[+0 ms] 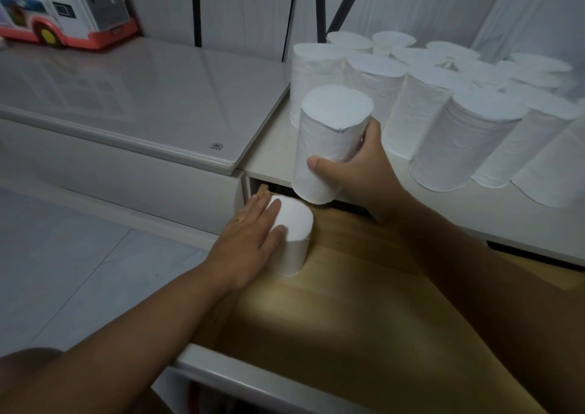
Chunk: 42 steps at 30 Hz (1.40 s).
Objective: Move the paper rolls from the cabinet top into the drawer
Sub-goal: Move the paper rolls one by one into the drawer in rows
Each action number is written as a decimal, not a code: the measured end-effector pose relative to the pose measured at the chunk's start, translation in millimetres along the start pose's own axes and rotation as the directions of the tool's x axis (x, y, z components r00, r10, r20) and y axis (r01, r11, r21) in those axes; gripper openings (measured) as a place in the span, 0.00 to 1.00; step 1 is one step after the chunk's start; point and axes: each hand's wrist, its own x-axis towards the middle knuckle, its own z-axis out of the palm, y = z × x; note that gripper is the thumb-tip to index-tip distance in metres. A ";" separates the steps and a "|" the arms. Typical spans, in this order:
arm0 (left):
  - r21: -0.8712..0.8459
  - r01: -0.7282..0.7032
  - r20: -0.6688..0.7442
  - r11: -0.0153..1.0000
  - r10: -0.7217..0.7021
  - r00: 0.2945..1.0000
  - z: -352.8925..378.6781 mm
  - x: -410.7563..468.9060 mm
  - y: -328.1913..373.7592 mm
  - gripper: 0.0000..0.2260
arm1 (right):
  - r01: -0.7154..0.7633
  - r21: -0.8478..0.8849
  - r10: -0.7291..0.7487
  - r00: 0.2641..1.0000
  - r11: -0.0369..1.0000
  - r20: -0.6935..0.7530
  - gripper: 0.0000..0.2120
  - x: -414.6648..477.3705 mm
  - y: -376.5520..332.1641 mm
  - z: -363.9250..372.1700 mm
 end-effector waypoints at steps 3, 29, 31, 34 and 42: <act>0.014 0.005 0.004 1.000 -0.005 1.000 0.4 0.6 0.6 0.24 | 0.021 0.026 -0.023 0.997 0.999 0.076 0.46 -30.5 -2.0 -16.1; -0.004 0.008 0.004 1.000 -0.008 1.000 1.3 -0.5 0.2 0.24 | -0.230 -0.041 0.230 0.911 0.972 0.343 0.50 -120.9 109.6 -24.2; -0.001 0.007 0.005 1.000 -0.007 1.000 1.4 -0.8 0.2 0.24 | -0.219 -0.044 0.217 0.883 0.975 0.416 0.49 -113.8 101.8 -34.7; 0.002 0.003 0.002 1.000 -0.003 1.000 1.3 -0.5 0.0 0.24 | -0.201 -0.089 0.219 0.844 0.976 0.490 0.50 -94.1 87.9 -51.7; -0.056 0.003 0.005 0.998 -0.003 1.000 0.7 -0.8 -0.5 0.23 | 0.050 -0.293 0.150 0.768 0.955 0.623 0.44 -70.3 70.6 -56.4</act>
